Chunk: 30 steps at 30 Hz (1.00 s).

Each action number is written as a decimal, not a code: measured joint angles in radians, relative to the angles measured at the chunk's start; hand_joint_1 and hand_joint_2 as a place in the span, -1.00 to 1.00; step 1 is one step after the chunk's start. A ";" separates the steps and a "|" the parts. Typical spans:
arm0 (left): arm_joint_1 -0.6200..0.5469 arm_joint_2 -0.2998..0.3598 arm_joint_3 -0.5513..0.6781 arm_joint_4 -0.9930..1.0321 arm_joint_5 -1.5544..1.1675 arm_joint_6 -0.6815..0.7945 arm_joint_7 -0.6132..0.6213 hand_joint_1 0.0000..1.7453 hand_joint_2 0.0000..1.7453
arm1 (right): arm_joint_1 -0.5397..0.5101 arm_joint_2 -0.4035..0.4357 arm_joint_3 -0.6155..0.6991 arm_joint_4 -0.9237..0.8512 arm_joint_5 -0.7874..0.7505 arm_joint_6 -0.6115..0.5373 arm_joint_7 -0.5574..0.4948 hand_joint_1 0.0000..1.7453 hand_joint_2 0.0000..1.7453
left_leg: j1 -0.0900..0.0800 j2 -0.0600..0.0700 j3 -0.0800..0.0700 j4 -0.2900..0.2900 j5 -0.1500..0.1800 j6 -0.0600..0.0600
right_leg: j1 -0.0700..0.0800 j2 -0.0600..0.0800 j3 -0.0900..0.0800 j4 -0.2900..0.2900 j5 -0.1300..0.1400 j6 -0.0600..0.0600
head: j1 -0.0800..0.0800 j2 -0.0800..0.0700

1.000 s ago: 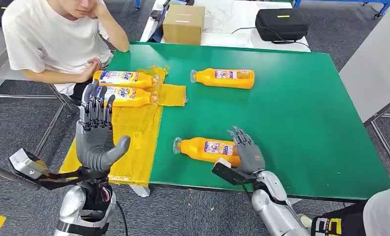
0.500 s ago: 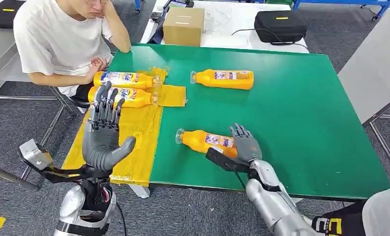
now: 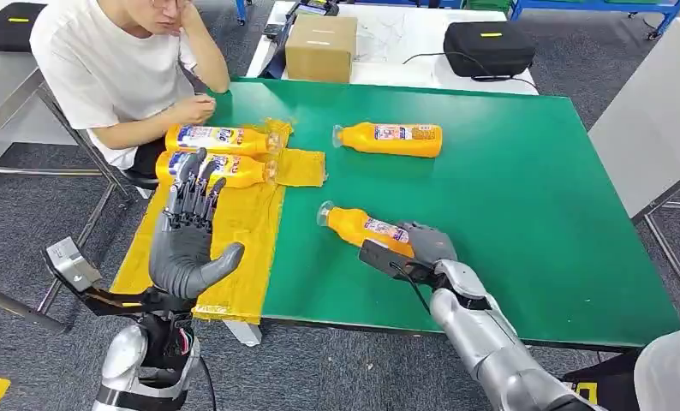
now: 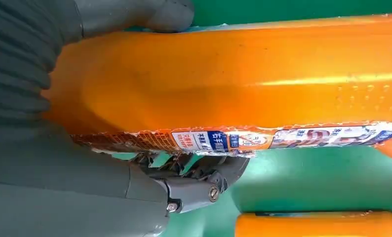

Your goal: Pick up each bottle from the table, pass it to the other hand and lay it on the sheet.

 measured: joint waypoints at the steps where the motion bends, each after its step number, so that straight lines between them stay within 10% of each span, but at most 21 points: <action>1: 0.000 0.000 0.000 0.000 0.000 0.000 0.000 -1.00 1.00 | -0.001 0.000 0.000 0.002 0.000 0.000 0.000 1.00 1.00 | 0.000 0.000 0.000 0.000 0.000 0.000 | 0.000 0.000 0.000 0.000 0.000 0.000 | 0.000 0.000; 18: -0.005 0.006 0.007 0.030 0.001 -0.007 0.021 -1.00 1.00 | -0.021 -0.008 0.000 0.027 -0.086 0.034 -0.025 1.00 1.00 | 0.000 0.000 0.002 0.000 0.000 0.000 | 0.000 0.000 0.001 0.000 0.000 0.000 | 0.000 0.000; 30: -0.034 -0.017 0.010 0.179 0.004 0.259 0.090 -1.00 1.00 | 0.118 0.019 -0.100 -0.125 -0.507 0.024 -0.336 1.00 1.00 | 0.001 0.003 0.000 0.000 -0.001 -0.002 | 0.001 0.003 -0.001 0.000 0.002 -0.003 | 0.000 0.000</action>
